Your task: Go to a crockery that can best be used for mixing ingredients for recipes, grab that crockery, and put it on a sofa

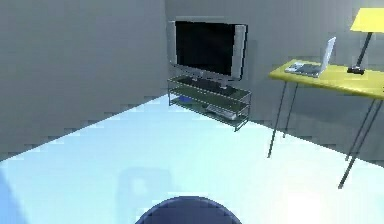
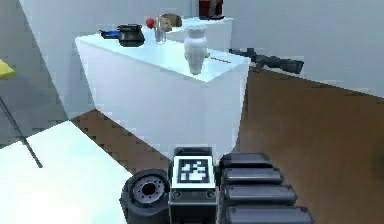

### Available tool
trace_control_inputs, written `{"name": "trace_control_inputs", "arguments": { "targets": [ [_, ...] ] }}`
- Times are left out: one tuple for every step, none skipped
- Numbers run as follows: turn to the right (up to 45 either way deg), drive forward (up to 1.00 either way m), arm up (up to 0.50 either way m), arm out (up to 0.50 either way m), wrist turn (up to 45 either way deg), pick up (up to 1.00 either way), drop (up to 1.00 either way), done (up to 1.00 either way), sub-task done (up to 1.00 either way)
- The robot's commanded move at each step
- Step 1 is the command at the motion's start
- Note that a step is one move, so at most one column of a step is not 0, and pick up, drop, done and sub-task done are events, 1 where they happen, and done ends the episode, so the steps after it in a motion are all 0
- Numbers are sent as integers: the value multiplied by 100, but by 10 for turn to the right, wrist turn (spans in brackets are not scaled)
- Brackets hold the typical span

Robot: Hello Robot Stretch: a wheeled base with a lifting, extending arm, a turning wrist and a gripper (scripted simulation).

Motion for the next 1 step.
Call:
{"name": "trace_control_inputs", "arguments": {
  "targets": [
    [0, 60, 0, 0, 0, 0, 0, 0, 0]
  ]
}}
